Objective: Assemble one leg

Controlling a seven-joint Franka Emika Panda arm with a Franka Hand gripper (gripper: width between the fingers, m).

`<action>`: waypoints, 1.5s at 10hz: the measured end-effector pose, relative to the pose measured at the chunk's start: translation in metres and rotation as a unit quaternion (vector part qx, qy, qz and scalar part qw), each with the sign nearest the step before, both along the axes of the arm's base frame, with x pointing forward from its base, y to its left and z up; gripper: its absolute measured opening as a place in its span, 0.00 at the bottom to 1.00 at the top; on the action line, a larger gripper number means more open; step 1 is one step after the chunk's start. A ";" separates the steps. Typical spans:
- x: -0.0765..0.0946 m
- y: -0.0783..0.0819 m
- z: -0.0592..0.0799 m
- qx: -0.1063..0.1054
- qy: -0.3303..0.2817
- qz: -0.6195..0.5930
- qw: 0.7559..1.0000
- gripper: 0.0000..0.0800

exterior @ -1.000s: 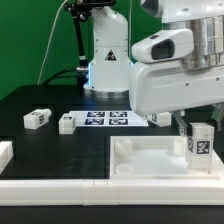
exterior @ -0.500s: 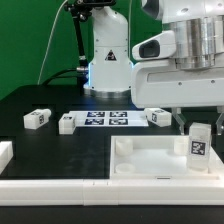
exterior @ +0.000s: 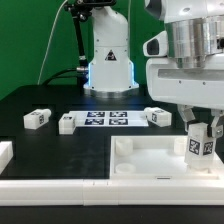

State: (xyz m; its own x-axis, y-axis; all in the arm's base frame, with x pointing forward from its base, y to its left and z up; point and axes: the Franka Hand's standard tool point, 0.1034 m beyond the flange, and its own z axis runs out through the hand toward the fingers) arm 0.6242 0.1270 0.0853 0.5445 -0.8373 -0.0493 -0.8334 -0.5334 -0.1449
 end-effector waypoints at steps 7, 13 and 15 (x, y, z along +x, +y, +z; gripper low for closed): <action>0.001 0.000 -0.005 -0.051 -0.032 0.355 0.933 0.81; 0.003 -0.006 -0.009 -0.082 -0.046 0.572 0.815 0.81; 0.003 -0.006 -0.009 -0.082 -0.046 0.572 0.815 0.68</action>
Offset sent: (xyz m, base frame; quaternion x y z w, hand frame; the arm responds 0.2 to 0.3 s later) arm 0.0040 -0.0016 0.0019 -0.0104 0.0056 -0.2589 0.9658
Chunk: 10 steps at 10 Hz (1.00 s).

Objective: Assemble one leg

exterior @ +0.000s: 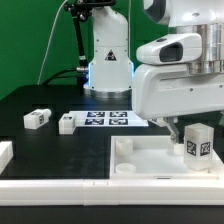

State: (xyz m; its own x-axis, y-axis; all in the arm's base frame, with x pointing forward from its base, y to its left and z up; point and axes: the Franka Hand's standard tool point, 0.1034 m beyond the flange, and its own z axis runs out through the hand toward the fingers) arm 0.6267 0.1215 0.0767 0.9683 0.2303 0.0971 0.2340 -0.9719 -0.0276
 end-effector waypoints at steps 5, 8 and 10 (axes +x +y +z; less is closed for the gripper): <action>0.000 -0.001 0.000 0.015 0.005 -0.112 0.994 0.36; 0.000 -0.003 -0.001 0.036 0.012 -0.316 0.948 0.36; 0.000 -0.003 -0.001 0.046 0.018 -0.424 0.905 0.36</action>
Offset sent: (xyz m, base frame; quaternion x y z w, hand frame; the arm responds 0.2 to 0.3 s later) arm 0.0000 0.0000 0.0000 0.0000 0.0000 0.0799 0.9968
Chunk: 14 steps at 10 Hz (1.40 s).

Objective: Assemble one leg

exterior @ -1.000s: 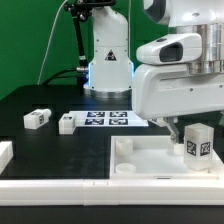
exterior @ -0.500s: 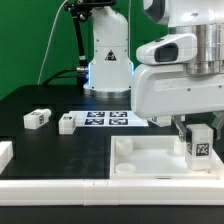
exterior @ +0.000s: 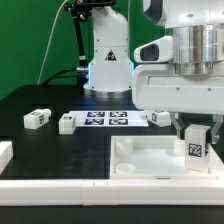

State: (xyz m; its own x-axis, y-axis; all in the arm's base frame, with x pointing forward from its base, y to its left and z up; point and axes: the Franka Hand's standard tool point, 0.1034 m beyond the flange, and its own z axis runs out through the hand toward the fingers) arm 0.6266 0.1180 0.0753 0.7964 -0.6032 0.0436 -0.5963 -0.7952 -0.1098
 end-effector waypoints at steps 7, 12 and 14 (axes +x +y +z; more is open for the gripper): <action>0.000 -0.001 -0.001 0.024 0.013 -0.204 0.979 0.37; 0.001 0.005 0.000 0.003 -0.001 0.004 1.000 0.81; -0.001 0.011 -0.001 -0.009 -0.006 0.116 0.993 0.81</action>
Offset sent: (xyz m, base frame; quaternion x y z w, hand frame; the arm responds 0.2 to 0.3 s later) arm 0.0000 -0.0077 -0.0129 -0.0154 0.0078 0.2466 0.9690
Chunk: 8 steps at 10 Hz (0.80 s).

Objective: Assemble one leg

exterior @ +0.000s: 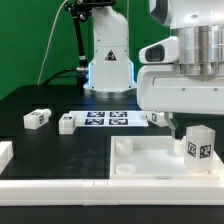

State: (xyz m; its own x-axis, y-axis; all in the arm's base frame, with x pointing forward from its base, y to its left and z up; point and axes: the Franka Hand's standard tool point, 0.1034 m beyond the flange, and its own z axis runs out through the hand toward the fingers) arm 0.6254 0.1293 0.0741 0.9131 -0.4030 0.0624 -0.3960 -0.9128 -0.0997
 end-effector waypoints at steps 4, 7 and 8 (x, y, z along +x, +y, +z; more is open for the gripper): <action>0.000 0.000 0.003 -0.020 -0.001 0.205 0.979 0.81; 0.000 -0.004 0.002 -0.023 -0.005 0.240 0.971 0.81; 0.000 -0.005 0.002 -0.023 -0.005 0.240 0.971 0.66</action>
Offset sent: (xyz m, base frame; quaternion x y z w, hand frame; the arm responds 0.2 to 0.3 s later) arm -0.0002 -0.0001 0.0062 -0.0034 -0.0345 -0.2684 0.9627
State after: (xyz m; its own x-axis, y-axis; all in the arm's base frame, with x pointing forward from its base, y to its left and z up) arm 0.6250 0.1246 0.0761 0.9942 0.0715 0.0806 0.0761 -0.9956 -0.0554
